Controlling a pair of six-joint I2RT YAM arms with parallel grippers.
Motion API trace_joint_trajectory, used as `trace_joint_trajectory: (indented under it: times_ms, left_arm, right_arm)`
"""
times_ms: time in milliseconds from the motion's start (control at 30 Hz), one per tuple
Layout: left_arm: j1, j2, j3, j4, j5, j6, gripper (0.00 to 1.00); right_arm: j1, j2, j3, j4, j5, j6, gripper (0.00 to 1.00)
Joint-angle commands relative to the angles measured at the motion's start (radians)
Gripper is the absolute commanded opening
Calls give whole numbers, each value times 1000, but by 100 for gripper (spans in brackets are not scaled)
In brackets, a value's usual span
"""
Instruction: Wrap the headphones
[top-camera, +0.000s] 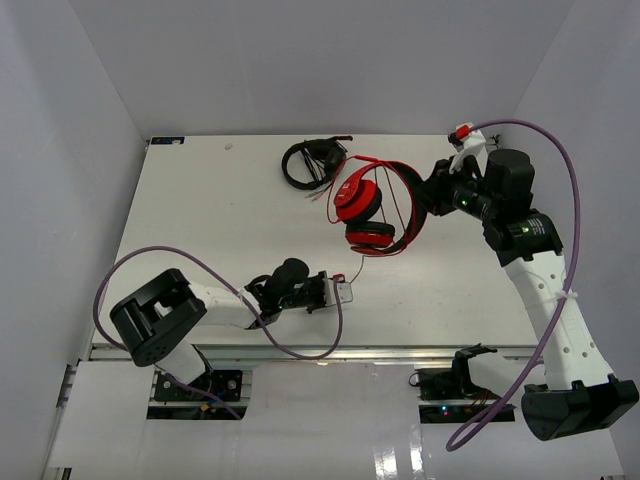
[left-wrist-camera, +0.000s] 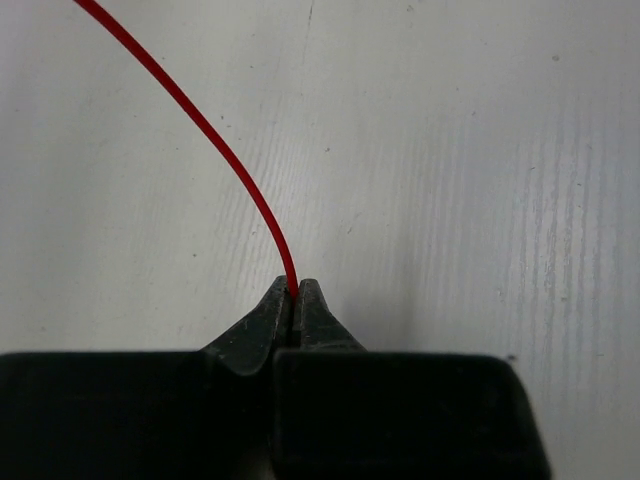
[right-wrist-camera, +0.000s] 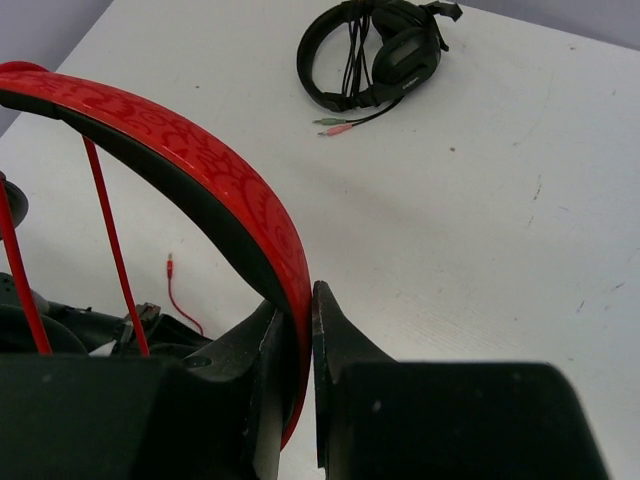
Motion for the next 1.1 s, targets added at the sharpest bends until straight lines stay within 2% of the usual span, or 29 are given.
trace_joint_trajectory:
  times_ms: [0, 300, 467, 600, 867, 1067]
  left_arm:
    - [45, -99, -33, -32, 50, -1, 0]
    - [221, -182, -45, -89, 93, -5, 0]
    - [291, -203, 12, -166, 127, 3, 0]
    - [338, -233, 76, -245, 166, -5, 0]
    - [371, -270, 296, -566, 316, -83, 0]
    - [376, -297, 414, -731, 385, -181, 0]
  right_arm:
    - [-8, -37, -12, 28, -47, -59, 8]
    - [-11, -94, -36, -17, -125, -212, 8]
    - [-11, -111, -48, -59, -255, -303, 8]
    - [-11, -121, -76, -96, -290, -380, 8]
    - [-11, -127, -190, -156, -285, -508, 8]
    - [-12, -118, -243, -141, -253, -527, 8]
